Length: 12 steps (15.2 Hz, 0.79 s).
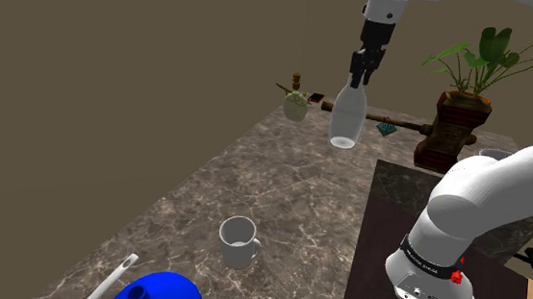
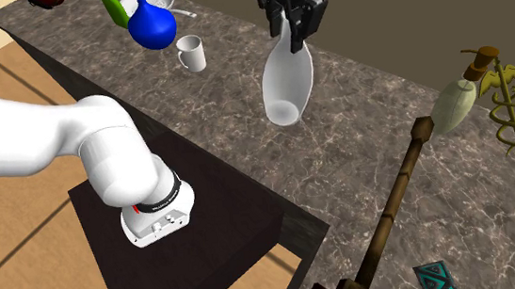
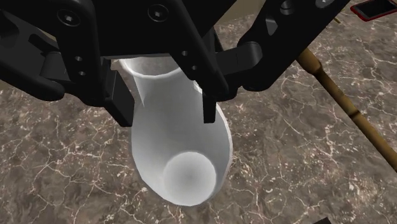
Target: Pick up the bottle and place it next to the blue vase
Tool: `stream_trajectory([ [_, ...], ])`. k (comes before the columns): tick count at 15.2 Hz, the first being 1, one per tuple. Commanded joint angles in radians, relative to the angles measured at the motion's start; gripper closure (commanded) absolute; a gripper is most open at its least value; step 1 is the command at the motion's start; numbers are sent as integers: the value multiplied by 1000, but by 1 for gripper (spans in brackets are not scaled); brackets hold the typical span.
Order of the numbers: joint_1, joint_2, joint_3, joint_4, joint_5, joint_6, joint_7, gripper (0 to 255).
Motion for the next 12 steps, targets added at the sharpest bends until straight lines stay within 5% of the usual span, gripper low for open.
stream_trajectory([
  [1,1,8,2,33,2,-25,0,255],
  [12,8,65,6,228,11,-163,-5,255],
])
